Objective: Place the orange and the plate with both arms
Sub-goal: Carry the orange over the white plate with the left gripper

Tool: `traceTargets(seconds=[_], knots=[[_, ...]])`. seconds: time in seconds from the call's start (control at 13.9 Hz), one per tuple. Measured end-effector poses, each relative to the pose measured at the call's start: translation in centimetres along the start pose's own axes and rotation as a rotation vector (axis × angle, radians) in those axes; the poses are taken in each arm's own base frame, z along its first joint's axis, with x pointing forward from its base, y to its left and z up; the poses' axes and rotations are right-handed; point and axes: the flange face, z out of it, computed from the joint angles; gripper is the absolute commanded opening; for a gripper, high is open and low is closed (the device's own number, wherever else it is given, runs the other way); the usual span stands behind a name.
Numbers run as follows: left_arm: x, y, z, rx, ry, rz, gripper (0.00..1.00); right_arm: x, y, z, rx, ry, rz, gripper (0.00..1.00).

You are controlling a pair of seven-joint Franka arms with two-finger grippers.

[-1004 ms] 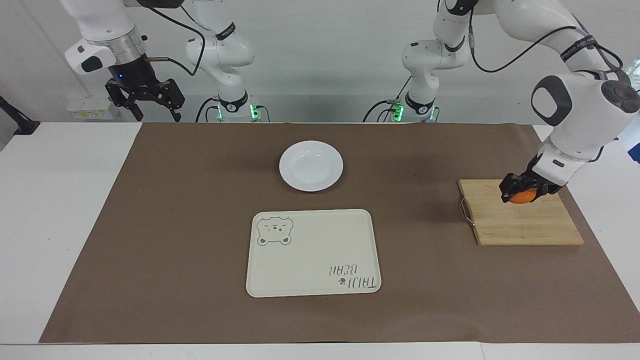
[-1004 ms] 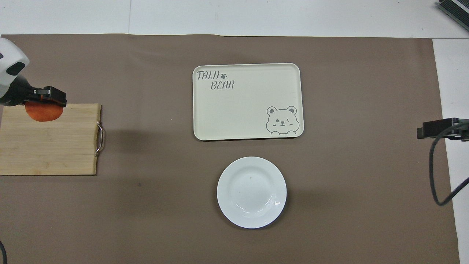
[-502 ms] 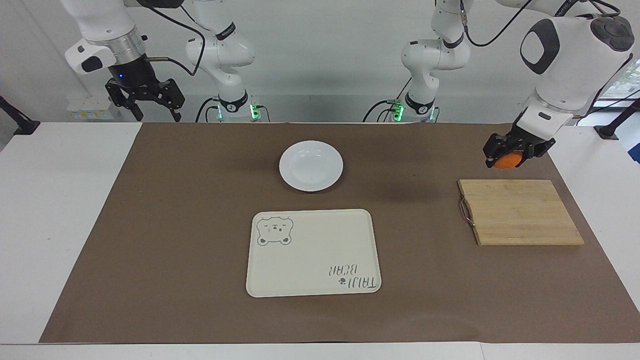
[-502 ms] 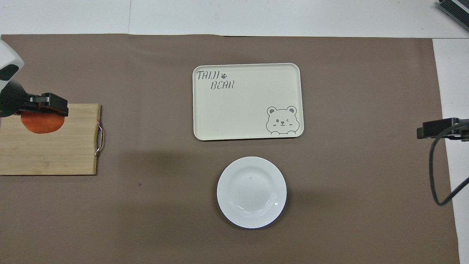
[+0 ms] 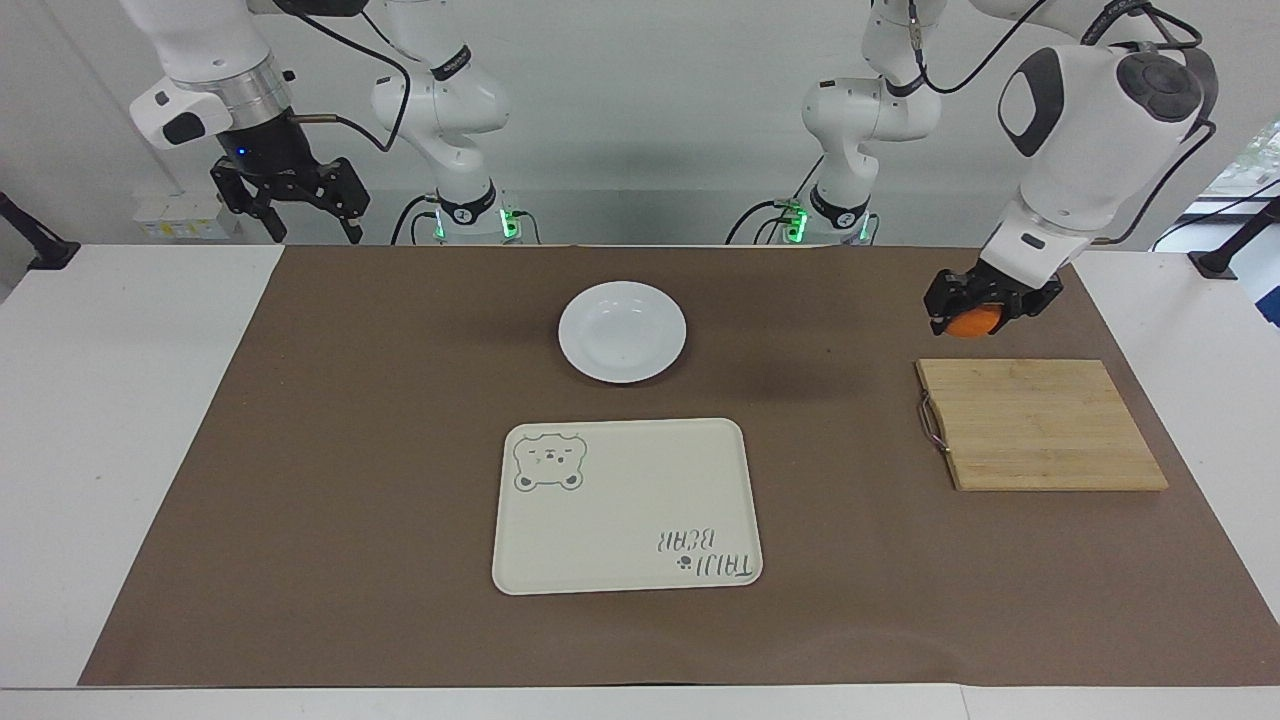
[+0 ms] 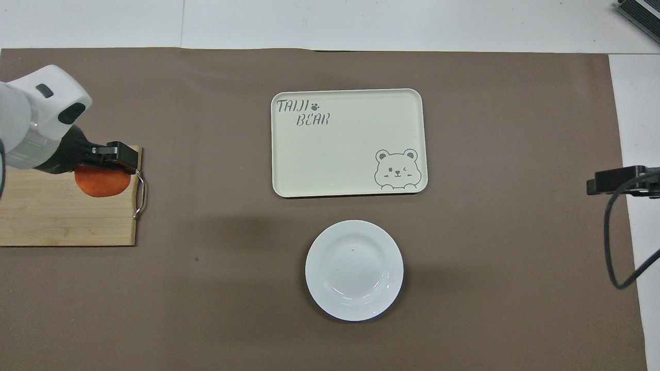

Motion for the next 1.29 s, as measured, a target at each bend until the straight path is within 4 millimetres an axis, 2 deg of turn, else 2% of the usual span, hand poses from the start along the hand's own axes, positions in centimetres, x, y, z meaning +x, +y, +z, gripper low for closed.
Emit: traceTargets(seconds=[0.29, 0.79, 1.15, 1.29], knots=[[-1.4, 7.4, 2.3, 0.005, -0.001, -0.046, 0.0, 0.0, 0.0, 0.0, 0.0, 0.0, 0.0, 1.0], [-4.8, 18.1, 6.8, -0.002, 0.024, -0.134, 0.0, 0.0, 0.0, 0.0, 0.0, 0.001, 0.001, 1.0], [-7.9, 27.0, 12.2, -0.023, 0.049, -0.216, 0.0, 0.0, 0.1, -0.3, 0.0, 0.007, 0.001, 1.0], [-9.0, 29.8, 14.2, -0.027, 0.052, -0.233, 0.0, 0.0, 0.0, -0.3, 0.0, 0.007, 0.001, 1.0]])
